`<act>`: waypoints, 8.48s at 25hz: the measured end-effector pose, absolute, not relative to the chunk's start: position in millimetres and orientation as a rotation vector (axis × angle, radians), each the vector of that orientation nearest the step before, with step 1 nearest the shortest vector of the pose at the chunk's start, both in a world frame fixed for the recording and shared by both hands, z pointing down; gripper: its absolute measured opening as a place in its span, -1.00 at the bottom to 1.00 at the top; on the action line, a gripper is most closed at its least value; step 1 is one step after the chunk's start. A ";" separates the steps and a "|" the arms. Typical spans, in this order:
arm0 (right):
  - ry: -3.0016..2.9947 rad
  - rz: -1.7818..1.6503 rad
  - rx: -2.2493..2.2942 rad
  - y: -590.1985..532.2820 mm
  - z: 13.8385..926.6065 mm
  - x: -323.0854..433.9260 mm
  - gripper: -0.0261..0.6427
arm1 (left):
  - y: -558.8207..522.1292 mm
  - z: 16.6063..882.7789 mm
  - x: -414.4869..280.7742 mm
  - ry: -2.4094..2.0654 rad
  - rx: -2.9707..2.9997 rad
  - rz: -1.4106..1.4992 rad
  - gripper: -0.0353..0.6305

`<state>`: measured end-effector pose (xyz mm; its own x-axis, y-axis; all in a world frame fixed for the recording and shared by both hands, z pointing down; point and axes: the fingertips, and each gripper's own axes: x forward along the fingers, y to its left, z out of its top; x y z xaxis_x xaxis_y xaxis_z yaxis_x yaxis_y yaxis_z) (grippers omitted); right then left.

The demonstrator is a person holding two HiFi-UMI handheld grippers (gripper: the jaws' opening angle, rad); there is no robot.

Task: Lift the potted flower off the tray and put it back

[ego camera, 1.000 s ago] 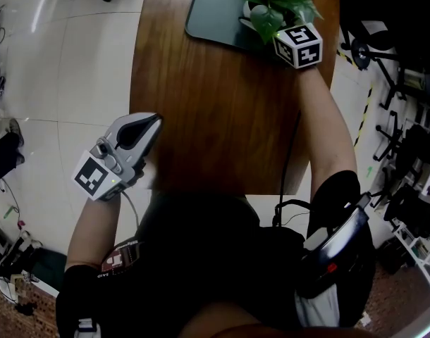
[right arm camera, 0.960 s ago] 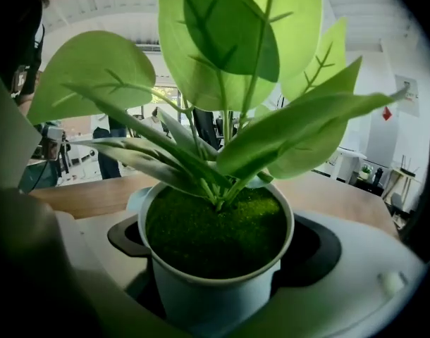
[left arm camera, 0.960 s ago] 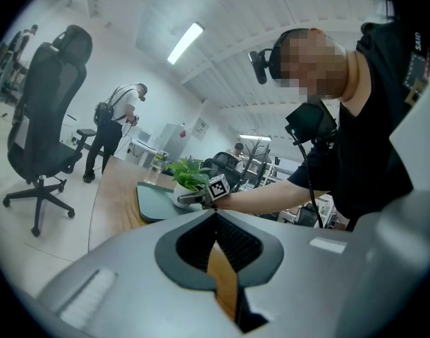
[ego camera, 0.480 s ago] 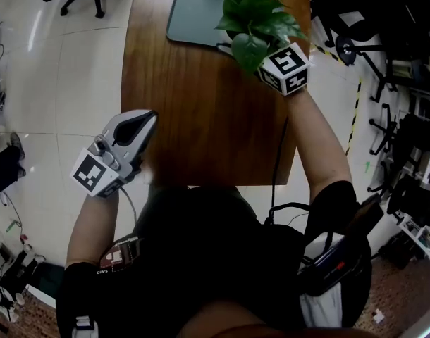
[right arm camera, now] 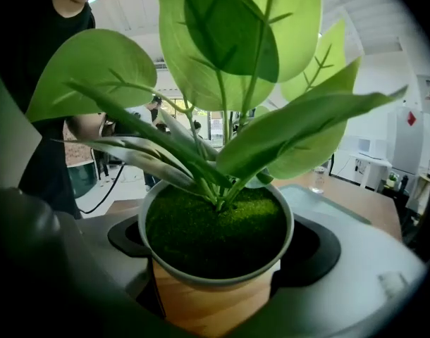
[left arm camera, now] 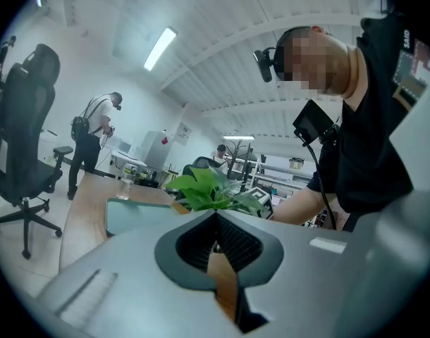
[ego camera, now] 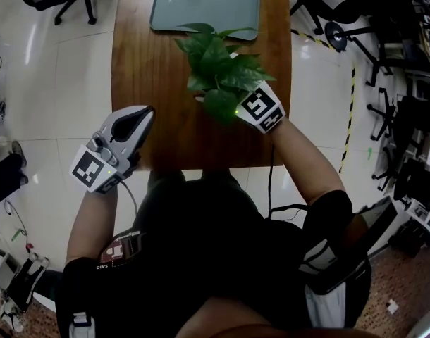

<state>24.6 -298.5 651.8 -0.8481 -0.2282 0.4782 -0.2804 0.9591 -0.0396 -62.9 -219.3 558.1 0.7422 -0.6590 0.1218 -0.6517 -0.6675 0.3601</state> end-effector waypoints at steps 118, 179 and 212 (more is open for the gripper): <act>-2.727 0.832 0.950 -254.2 632.9 214.2 -0.88 | -234.8 751.5 100.8 -0.722 2.820 0.851 0.84; -2.639 0.627 1.162 -359.3 640.0 275.7 -0.88 | -537.0 729.1 17.0 -1.015 2.537 0.680 0.72; -2.777 0.574 0.899 -208.3 475.6 194.8 -0.89 | -144.1 440.5 -46.9 -1.058 2.631 -0.202 -0.89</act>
